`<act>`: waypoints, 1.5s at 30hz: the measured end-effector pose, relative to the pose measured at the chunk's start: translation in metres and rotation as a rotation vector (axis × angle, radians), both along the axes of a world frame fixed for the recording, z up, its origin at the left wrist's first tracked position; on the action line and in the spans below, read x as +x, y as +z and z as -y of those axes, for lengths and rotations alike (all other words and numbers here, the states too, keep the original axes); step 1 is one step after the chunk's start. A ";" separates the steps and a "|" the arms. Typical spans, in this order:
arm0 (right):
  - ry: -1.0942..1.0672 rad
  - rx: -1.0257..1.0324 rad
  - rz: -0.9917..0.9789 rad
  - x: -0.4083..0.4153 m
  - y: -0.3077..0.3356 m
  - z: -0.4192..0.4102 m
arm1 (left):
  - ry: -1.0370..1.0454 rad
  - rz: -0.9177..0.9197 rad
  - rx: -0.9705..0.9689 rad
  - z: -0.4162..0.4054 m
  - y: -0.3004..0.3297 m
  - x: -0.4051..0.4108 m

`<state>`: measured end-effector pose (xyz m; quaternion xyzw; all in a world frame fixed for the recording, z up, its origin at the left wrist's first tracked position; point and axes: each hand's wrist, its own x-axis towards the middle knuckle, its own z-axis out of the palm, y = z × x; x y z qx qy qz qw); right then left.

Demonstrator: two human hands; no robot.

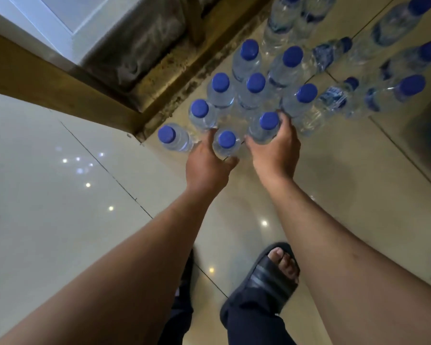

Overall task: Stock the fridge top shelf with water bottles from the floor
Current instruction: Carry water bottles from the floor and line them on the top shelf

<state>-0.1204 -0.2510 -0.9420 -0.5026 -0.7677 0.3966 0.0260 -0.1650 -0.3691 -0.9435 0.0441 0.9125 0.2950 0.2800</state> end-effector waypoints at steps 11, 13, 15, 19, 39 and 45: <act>-0.041 0.048 -0.037 0.029 0.064 -0.005 | -0.066 -0.089 -0.047 0.003 0.065 0.001; -0.066 0.063 -0.054 0.045 0.111 -0.005 | -0.092 -0.099 -0.034 0.002 0.114 0.007; -0.119 0.081 -0.086 0.060 0.167 -0.004 | -0.108 -0.098 -0.001 0.000 0.171 0.013; -0.227 0.110 -0.132 0.091 0.292 -0.002 | -0.178 -0.093 0.075 -0.008 0.300 0.028; -0.556 0.445 -0.674 0.264 0.830 -0.074 | -0.760 -0.263 0.617 -0.145 0.835 0.119; -0.577 0.619 -0.750 0.325 0.915 -0.139 | -0.865 -0.390 0.801 -0.225 0.926 0.173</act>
